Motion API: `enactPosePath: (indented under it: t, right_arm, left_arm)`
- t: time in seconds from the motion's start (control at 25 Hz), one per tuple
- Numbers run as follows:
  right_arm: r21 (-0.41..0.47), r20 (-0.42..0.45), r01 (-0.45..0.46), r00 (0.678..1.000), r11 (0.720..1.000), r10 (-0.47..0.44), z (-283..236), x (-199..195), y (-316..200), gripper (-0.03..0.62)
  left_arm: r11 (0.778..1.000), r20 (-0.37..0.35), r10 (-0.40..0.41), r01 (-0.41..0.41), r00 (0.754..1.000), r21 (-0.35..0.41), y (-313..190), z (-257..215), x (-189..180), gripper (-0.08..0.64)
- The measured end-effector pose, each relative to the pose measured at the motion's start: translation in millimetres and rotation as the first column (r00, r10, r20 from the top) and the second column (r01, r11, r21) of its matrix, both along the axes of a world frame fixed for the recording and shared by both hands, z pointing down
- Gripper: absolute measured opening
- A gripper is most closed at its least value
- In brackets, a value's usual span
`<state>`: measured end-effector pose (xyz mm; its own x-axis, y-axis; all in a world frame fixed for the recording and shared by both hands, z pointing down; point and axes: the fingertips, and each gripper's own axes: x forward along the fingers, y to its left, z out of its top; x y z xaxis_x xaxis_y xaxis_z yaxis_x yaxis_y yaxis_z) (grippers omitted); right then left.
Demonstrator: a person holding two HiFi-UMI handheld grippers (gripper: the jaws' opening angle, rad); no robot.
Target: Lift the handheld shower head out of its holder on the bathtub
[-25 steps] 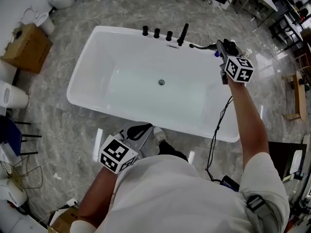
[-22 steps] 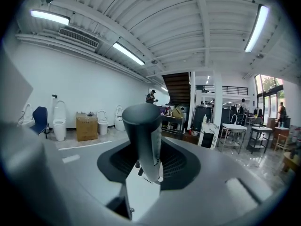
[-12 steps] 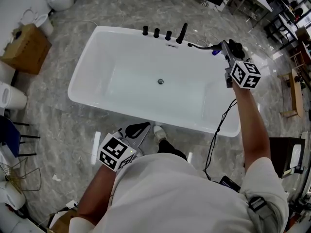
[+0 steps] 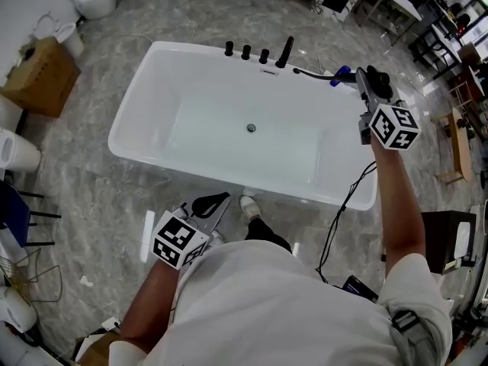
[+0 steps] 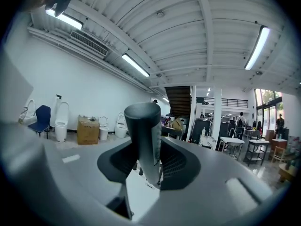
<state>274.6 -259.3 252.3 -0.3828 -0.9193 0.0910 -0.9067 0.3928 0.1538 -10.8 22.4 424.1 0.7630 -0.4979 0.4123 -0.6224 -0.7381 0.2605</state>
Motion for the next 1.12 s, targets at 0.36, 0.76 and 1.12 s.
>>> enactPosePath:
  t: [0.36,0.76,1.12]
  right_arm:
    - [0.045,-0.003,0.003,1.0,0.999,-0.003,-33.7,-10.1,52.4,0.143]
    - [0.1,-0.015,0.025,1.0,0.995,-0.024,-80.0,-22.8,104.8,0.143]
    - [0.151,-0.016,0.065,0.998,0.986,-0.064,-116.0,-39.1,154.7,0.143]
  left_arm:
    - [1.0,-0.006,-0.003,0.003,1.0,0.029,23.5,-2.9,-13.7,0.006]
    - [0.999,-0.017,0.012,-0.011,1.0,0.039,38.7,-7.6,-21.2,0.006]
    - [0.997,-0.025,0.047,-0.045,0.999,0.054,53.5,-9.2,-16.1,0.006]
